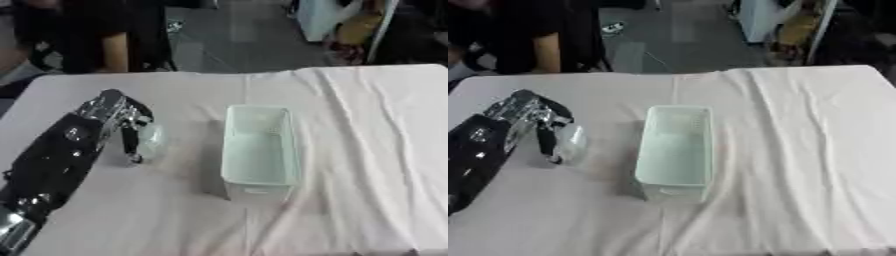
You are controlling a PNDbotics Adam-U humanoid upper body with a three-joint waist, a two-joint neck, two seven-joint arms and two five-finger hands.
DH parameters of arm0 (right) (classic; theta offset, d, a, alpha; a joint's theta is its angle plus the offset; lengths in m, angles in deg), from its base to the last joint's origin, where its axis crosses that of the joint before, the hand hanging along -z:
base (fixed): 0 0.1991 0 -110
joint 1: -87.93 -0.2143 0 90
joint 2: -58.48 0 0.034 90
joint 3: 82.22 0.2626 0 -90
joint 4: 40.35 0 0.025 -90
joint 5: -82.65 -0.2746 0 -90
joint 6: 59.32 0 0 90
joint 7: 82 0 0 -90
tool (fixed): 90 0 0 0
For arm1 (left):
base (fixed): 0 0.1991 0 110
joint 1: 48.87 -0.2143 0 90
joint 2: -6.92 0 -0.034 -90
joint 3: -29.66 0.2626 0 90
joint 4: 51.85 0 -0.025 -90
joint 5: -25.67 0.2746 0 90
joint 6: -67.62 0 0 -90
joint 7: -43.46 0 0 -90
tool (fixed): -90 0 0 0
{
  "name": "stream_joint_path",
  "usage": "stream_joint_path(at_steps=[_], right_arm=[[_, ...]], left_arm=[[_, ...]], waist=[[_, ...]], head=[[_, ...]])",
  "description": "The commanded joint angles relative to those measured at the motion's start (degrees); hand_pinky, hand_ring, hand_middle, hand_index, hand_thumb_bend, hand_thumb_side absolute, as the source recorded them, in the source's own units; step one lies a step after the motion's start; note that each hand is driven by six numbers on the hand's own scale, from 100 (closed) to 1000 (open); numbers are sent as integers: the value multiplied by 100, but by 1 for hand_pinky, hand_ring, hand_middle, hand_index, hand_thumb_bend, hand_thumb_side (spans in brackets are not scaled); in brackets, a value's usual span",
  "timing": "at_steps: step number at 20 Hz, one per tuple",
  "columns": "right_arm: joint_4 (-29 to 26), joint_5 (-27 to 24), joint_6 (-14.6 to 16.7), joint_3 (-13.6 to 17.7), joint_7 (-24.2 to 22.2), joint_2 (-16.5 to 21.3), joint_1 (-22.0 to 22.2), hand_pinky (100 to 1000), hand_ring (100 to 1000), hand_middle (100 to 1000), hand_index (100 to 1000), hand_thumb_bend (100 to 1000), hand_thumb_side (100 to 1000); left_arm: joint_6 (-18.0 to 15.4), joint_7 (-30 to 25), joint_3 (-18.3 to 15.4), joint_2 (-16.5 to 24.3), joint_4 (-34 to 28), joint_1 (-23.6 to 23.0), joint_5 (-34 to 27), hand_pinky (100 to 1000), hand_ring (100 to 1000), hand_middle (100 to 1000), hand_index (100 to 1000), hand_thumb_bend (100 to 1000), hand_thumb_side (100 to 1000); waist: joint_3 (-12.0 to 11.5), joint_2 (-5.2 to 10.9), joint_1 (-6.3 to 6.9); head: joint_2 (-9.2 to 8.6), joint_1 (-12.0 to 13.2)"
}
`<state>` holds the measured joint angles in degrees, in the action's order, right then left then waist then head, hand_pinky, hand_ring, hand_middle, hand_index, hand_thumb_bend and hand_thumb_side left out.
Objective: Pick up objects on the table and place them in the box.
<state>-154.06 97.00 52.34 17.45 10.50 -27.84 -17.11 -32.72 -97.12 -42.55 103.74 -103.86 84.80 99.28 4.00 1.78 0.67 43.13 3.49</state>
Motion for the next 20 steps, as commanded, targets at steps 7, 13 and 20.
stream_joint_path(at_steps=[7, 13, 20], right_arm=[[-88, 5, -5, 32, 25, 91, -61, 704, 837, 913, 949, 100, 516], [-88, 18, -14, 45, 41, 98, -50, 704, 837, 913, 949, 100, 521], [-88, 28, -18, 56, 61, 92, -48, 704, 837, 913, 949, 100, 522]], left_arm=[[615, 1807, -426, 335, -714, -127, -1000, 100, 100, 100, 136, 100, 359], [1280, 2586, -1016, 622, -1508, -108, -3817, 100, 100, 100, 110, 100, 462], [1442, 3862, -1384, 470, -2266, -253, -6534, 100, 100, 100, 103, 100, 569]], waist=[[-17, 30, -8], [-41, 49, -4], [-51, 46, -21]], head=[[-34, -38], [-28, -72], [-60, -98]])
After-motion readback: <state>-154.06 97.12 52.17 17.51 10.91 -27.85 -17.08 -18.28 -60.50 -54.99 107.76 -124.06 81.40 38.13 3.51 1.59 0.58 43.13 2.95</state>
